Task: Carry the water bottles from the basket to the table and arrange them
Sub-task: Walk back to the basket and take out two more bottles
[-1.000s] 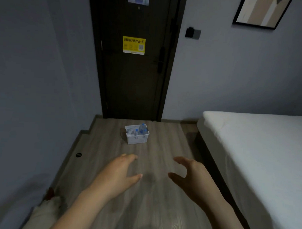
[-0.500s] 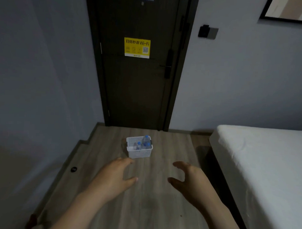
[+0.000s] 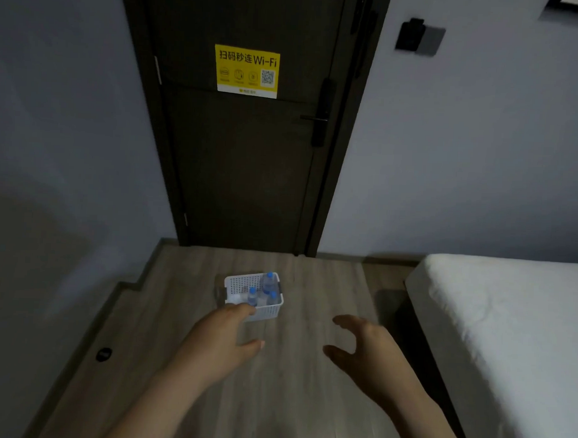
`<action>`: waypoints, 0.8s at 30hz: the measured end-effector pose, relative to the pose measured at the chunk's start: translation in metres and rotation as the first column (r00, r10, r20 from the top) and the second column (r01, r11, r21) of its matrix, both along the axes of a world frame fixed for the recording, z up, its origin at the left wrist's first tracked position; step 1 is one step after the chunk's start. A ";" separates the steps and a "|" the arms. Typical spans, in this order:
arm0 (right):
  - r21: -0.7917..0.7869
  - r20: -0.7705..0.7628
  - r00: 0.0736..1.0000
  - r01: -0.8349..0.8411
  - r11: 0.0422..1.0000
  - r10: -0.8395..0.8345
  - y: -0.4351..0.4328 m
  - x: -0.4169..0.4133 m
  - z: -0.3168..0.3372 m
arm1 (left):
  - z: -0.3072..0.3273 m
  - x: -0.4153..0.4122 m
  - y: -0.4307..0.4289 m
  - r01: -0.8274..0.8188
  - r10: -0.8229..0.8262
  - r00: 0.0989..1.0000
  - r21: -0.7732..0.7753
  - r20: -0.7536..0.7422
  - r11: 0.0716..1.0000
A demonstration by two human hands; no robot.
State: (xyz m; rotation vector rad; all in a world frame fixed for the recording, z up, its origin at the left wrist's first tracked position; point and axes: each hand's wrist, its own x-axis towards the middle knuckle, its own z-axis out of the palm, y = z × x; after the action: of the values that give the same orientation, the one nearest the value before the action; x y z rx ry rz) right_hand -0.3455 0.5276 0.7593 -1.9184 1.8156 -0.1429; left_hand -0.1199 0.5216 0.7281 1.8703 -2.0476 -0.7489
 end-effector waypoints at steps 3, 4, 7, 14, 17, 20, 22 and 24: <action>0.029 -0.017 1.000 -0.003 1.000 0.004 -0.051 0.012 0.003 | 0.000 0.010 -0.053 0.010 -0.010 1.000 0.013 0.003 1.000; 0.026 -0.021 1.000 0.001 1.000 -0.001 -0.069 0.015 0.002 | -0.001 0.015 -0.072 0.011 -0.012 1.000 0.014 0.007 1.000; -0.002 -0.034 0.999 0.016 1.000 -0.016 -0.117 0.023 -0.007 | -0.004 0.027 -0.124 0.005 -0.005 1.000 0.007 0.003 1.000; 0.005 -0.033 0.999 -0.013 1.000 0.013 -0.218 0.028 -0.034 | -0.020 0.034 -0.220 0.003 -0.002 1.000 0.064 -0.010 0.998; 0.023 -0.029 0.999 -0.038 0.999 0.039 -0.263 0.024 -0.049 | -0.033 0.033 -0.259 -0.020 0.021 1.000 0.109 -0.012 0.994; 0.042 -0.022 0.997 -0.068 0.997 0.069 -0.312 0.018 -0.066 | -0.047 0.029 -0.298 -0.067 0.072 0.997 0.149 -0.028 0.987; 0.052 -0.014 0.996 -0.085 0.995 0.086 -0.347 0.012 -0.078 | -0.056 0.024 -0.326 -0.090 0.097 0.995 0.164 -0.030 0.982; 0.070 -0.002 0.995 -0.102 0.992 0.103 -0.382 0.007 -0.092 | -0.065 0.018 -0.355 -0.110 0.118 0.993 0.178 -0.033 0.978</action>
State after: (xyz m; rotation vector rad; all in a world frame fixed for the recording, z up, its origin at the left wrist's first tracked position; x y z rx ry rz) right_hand -0.3382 0.1452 0.6677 -1.9600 1.6985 -0.0392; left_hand -0.1017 0.1666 0.6627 2.0270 -1.8838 -0.9585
